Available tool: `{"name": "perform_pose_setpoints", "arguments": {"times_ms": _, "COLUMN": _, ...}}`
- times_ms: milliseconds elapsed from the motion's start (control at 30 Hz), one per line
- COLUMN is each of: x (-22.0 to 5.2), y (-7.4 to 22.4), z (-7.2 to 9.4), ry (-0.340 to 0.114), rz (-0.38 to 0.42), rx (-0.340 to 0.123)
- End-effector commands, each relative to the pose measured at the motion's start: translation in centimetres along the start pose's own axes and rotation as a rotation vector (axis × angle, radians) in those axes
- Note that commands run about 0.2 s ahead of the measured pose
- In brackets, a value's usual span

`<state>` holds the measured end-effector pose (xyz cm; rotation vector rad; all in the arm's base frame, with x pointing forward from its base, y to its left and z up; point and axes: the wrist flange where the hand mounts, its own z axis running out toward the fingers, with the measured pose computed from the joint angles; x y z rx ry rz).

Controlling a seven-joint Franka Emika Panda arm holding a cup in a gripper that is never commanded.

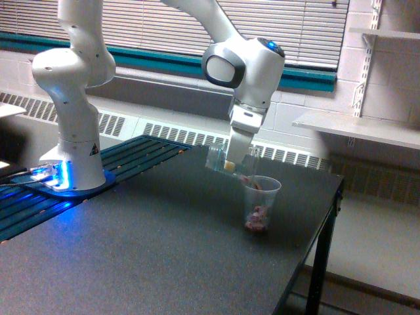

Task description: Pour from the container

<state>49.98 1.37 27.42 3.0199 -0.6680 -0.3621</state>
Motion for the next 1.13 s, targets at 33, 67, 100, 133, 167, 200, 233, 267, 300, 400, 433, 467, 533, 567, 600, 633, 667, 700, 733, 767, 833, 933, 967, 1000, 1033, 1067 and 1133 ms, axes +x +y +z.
{"name": "perform_pose_setpoints", "arguments": {"times_ms": 33, "x": -0.2, "y": -0.3, "z": -0.2, "ry": -0.003, "rz": -0.009, "rx": 0.003}}
{"name": "perform_pose_setpoints", "arguments": {"times_ms": 67, "x": -0.2, "y": -0.3, "z": -0.2, "ry": -0.002, "rz": -0.007, "rx": 0.004}}
{"name": "perform_pose_setpoints", "arguments": {"times_ms": 100, "x": -0.3, "y": -0.3, "z": -0.3, "ry": -0.001, "rz": -0.007, "rx": 0.005}}
{"name": "perform_pose_setpoints", "arguments": {"times_ms": 133, "x": -0.3, "y": -0.3, "z": -0.3, "ry": 0.0, "rz": -0.008, "rx": 0.005}}
{"name": "perform_pose_setpoints", "arguments": {"times_ms": 167, "x": -0.3, "y": -0.3, "z": -0.3, "ry": 0.002, "rz": -0.009, "rx": 0.007}}
{"name": "perform_pose_setpoints", "arguments": {"times_ms": 200, "x": -0.3, "y": -0.3, "z": -0.4, "ry": 0.003, "rz": -0.007, "rx": 0.011}}
{"name": "perform_pose_setpoints", "arguments": {"times_ms": 233, "x": -0.3, "y": -0.4, "z": -0.4, "ry": 0.006, "rz": -0.005, "rx": 0.014}}
{"name": "perform_pose_setpoints", "arguments": {"times_ms": 267, "x": -0.4, "y": -0.4, "z": -0.5, "ry": 0.009, "rz": -0.005, "rx": 0.015}}
{"name": "perform_pose_setpoints", "arguments": {"times_ms": 300, "x": -0.4, "y": -0.4, "z": -0.6, "ry": 0.011, "rz": -0.005, "rx": 0.017}}
{"name": "perform_pose_setpoints", "arguments": {"times_ms": 400, "x": -0.4, "y": -0.4, "z": -0.8, "ry": 0.017, "rz": -0.002, "rx": 0.027}}
{"name": "perform_pose_setpoints", "arguments": {"times_ms": 433, "x": -0.5, "y": -0.3, "z": -0.9, "ry": 0.02, "rz": -0.002, "rx": 0.029}}
{"name": "perform_pose_setpoints", "arguments": {"times_ms": 467, "x": -0.5, "y": -0.3, "z": -0.9, "ry": 0.023, "rz": 0.001, "rx": 0.032}}
{"name": "perform_pose_setpoints", "arguments": {"times_ms": 533, "x": -0.6, "y": -0.3, "z": -1.1, "ry": 0.032, "rz": 0.003, "rx": 0.035}}
{"name": "perform_pose_setpoints", "arguments": {"times_ms": 567, "x": -0.6, "y": -0.3, "z": -1.2, "ry": 0.035, "rz": 0.002, "rx": 0.037}}
{"name": "perform_pose_setpoints", "arguments": {"times_ms": 600, "x": -0.6, "y": -0.3, "z": -1.3, "ry": 0.038, "rz": 0.003, "rx": 0.039}}
{"name": "perform_pose_setpoints", "arguments": {"times_ms": 633, "x": -0.6, "y": -0.2, "z": -1.4, "ry": 0.041, "rz": 0.005, "rx": 0.041}}
{"name": "perform_pose_setpoints", "arguments": {"times_ms": 667, "x": -0.6, "y": -0.1, "z": -1.6, "ry": 0.043, "rz": 0.005, "rx": 0.042}}
{"name": "perform_pose_setpoints", "arguments": {"times_ms": 700, "x": -0.7, "y": -0.1, "z": -1.7, "ry": 0.047, "rz": 0.006, "rx": 0.042}}
{"name": "perform_pose_setpoints", "arguments": {"times_ms": 733, "x": -0.7, "y": 0.0, "z": -1.8, "ry": 0.05, "rz": 0.007, "rx": 0.045}}
{"name": "perform_pose_setpoints", "arguments": {"times_ms": 767, "x": -0.7, "y": 0.1, "z": -2.0, "ry": 0.055, "rz": 0.009, "rx": 0.046}}
{"name": "perform_pose_setpoints", "arguments": {"times_ms": 833, "x": -0.8, "y": 0.2, "z": -2.2, "ry": 0.063, "rz": 0.01, "rx": 0.048}}
{"name": "perform_pose_setpoints", "arguments": {"times_ms": 933, "x": -1.0, "y": 0.5, "z": -2.5, "ry": 0.073, "rz": 0.014, "rx": 0.055}}
{"name": "perform_pose_setpoints", "arguments": {"times_ms": 967, "x": -1.1, "y": 0.6, "z": -2.6, "ry": 0.077, "rz": 0.016, "rx": 0.055}}
{"name": "perform_pose_setpoints", "arguments": {"times_ms": 1000, "x": -1.2, "y": 0.6, "z": -2.7, "ry": 0.08, "rz": 0.016, "rx": 0.057}}
{"name": "perform_pose_setpoints", "arguments": {"times_ms": 1033, "x": -1.3, "y": 0.7, "z": -2.8, "ry": 0.086, "rz": 0.016, "rx": 0.059}}
{"name": "perform_pose_setpoints", "arguments": {"times_ms": 1067, "x": -1.4, "y": 0.8, "z": -2.8, "ry": 0.088, "rz": 0.017, "rx": 0.059}}
{"name": "perform_pose_setpoints", "arguments": {"times_ms": 1133, "x": -1.6, "y": 0.9, "z": -2.9, "ry": 0.089, "rz": 0.018, "rx": 0.06}}
